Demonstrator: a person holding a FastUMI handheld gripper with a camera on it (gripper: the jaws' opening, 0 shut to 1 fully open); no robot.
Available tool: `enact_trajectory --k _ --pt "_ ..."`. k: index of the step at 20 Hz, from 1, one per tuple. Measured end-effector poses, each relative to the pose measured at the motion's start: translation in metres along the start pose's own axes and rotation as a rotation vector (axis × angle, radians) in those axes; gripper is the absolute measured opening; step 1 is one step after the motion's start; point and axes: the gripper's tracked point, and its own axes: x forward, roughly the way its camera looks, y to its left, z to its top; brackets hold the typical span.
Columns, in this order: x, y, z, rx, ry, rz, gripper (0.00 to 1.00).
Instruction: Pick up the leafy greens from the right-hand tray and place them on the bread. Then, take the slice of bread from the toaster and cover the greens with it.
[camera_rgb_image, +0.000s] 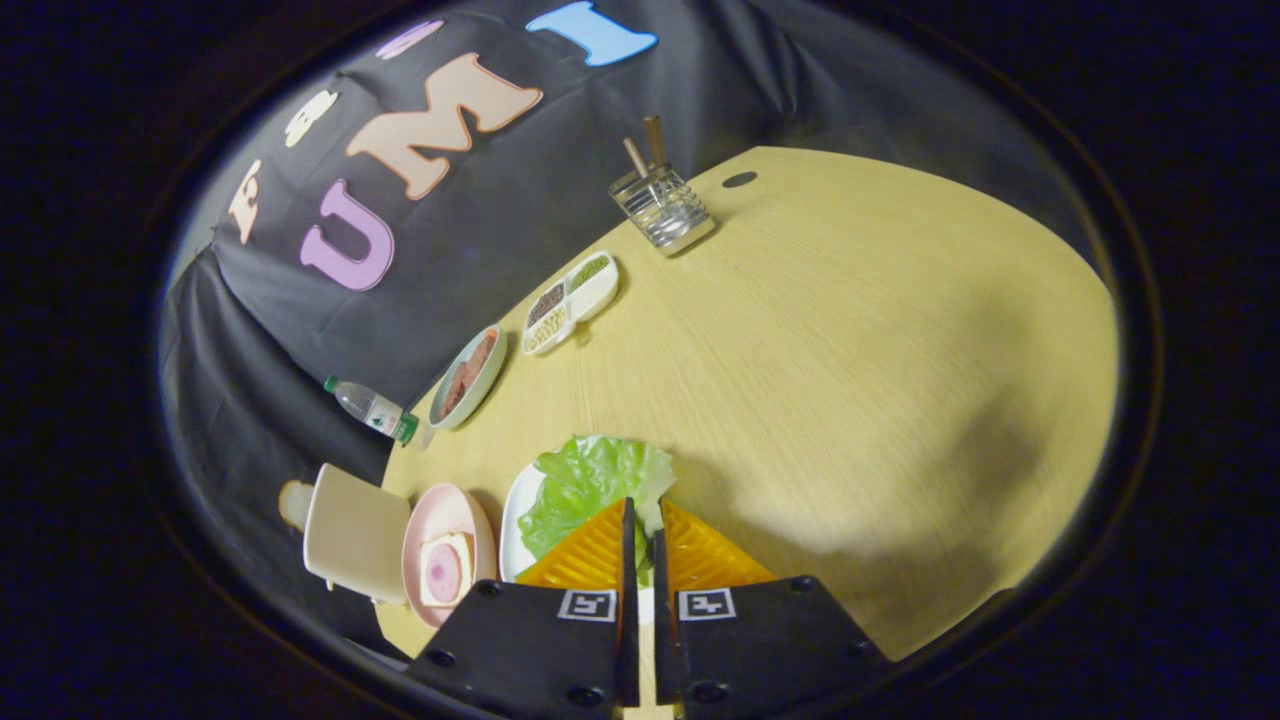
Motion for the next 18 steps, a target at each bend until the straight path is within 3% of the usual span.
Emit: enact_trajectory --k 6,11,18 --pt "-0.017 0.037 0.013 0.061 -0.042 0.051 0.06" --pt "-0.033 0.115 0.014 0.055 -0.061 0.171 0.06" --pt "-0.053 0.227 -0.027 -0.011 -0.026 0.312 0.06"
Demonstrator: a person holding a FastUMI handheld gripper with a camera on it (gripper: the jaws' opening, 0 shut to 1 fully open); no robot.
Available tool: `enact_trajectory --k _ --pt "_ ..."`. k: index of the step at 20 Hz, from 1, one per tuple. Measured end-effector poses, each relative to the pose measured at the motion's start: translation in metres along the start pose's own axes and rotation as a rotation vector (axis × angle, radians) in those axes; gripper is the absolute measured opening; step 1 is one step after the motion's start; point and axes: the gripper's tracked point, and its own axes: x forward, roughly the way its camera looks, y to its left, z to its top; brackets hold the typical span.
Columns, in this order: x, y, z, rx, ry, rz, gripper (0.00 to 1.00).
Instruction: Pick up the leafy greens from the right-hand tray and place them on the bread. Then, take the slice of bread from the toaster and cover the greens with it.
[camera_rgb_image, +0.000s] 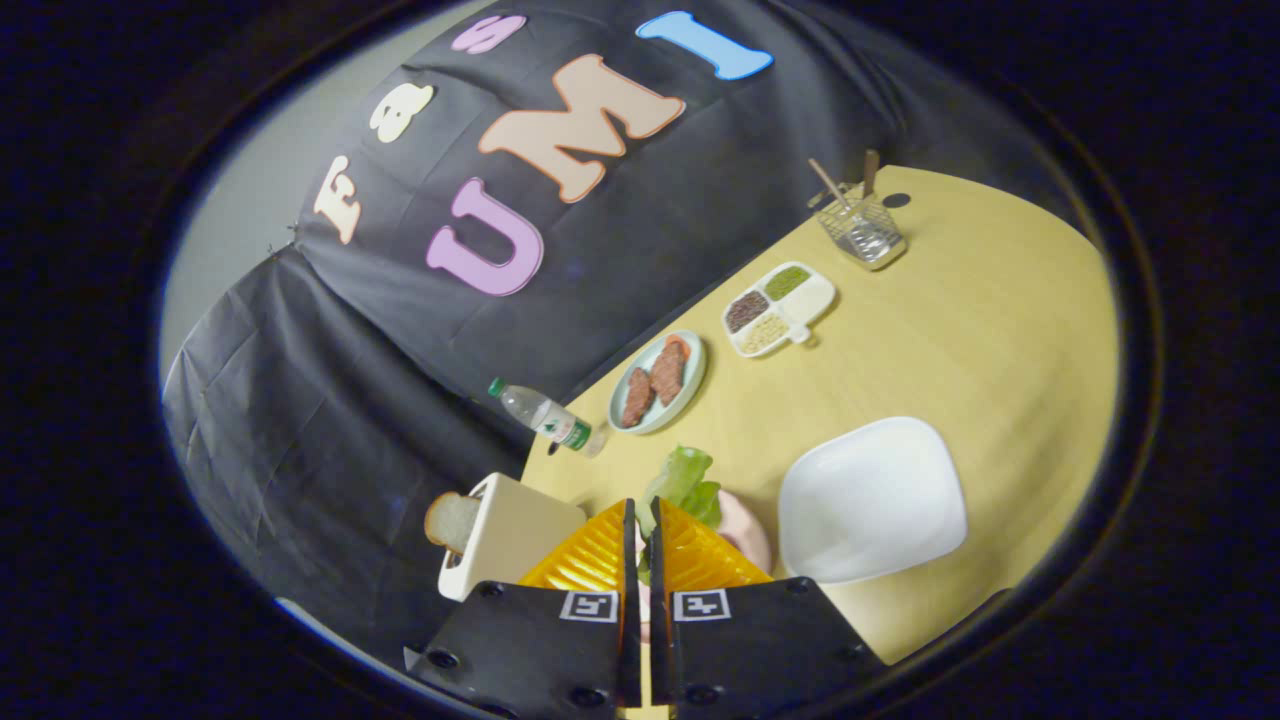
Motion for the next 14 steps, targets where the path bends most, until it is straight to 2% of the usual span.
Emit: enact_trajectory --k 4,6,9,14 --pt "0.015 0.048 -0.03 0.009 0.024 0.064 0.06" --pt "0.025 0.054 -0.047 0.004 0.041 0.061 0.06" --pt "0.041 0.044 -0.065 0.012 0.054 0.031 0.06" --pt "0.046 -0.002 -0.075 0.022 0.065 -0.074 0.06"
